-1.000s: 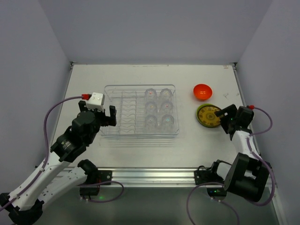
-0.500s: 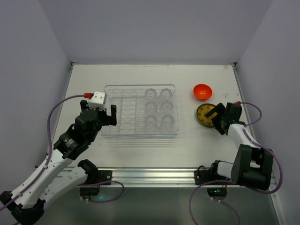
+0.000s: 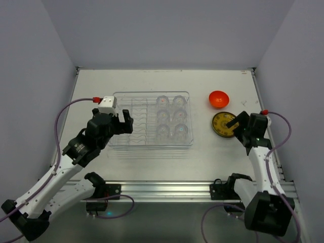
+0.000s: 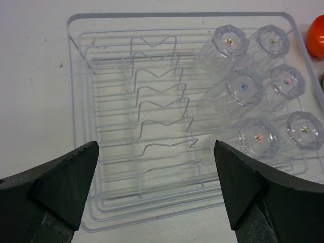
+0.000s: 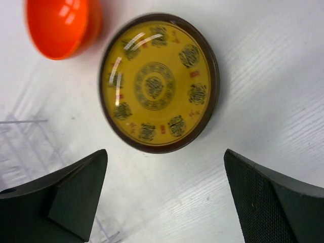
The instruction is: Unload the mixed dishes from the dish rack
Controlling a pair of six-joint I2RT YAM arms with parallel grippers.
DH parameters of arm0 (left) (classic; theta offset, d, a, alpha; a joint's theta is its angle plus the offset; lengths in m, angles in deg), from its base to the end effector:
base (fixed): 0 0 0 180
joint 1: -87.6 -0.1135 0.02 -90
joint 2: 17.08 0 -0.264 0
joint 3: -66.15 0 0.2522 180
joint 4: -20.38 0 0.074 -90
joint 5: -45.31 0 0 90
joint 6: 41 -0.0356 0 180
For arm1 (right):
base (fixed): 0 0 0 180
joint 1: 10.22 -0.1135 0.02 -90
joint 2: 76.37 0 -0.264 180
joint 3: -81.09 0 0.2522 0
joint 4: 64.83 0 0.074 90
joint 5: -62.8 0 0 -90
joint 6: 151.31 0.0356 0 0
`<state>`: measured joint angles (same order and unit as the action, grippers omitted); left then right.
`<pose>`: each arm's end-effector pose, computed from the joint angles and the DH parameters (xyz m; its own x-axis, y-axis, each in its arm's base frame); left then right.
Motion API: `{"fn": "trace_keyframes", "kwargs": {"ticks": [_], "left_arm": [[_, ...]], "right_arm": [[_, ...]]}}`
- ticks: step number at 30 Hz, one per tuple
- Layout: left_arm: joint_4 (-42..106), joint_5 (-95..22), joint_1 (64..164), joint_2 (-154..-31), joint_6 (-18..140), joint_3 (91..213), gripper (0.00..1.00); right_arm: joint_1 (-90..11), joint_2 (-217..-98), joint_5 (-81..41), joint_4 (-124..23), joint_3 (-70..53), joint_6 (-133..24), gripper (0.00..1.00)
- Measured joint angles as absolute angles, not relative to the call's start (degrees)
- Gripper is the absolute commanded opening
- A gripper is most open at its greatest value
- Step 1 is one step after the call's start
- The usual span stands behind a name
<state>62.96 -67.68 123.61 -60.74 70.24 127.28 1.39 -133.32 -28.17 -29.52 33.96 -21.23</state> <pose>0.1427 -0.0865 0.3262 -0.4124 -0.1126 -0.9040 0.1135 0.9783 -0.1736 0.1976 -0.0412 0.2141 -0.3941 0.7382 -0.5475 0.6099 0.6557 0.4451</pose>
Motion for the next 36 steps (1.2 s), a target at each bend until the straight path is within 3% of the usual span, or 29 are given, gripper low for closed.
{"fn": "trace_keyframes", "kwargs": {"ticks": [7, 18, 29, 36], "left_arm": [[61.6, -59.2, 123.8, -67.1, 79.8, 130.6, 0.99], [62.4, -60.9, 139.4, -91.5, 87.2, 142.1, 1.00], [66.2, -66.3, 142.1, -107.8, 88.9, 148.1, 1.00], [66.4, -67.6, 142.1, -110.0, 90.1, 148.8, 0.95]], "right_arm": [[1.2, -116.3, -19.7, -27.5, 33.3, -24.9, 0.99], [-4.6, -118.5, -10.6, -22.1, 30.1, -30.6, 0.99], [-6.1, -119.4, -8.1, -21.5, 30.1, -31.6, 0.99], [-6.5, -118.7, -6.6, -21.5, 30.1, -31.8, 0.99]]}}
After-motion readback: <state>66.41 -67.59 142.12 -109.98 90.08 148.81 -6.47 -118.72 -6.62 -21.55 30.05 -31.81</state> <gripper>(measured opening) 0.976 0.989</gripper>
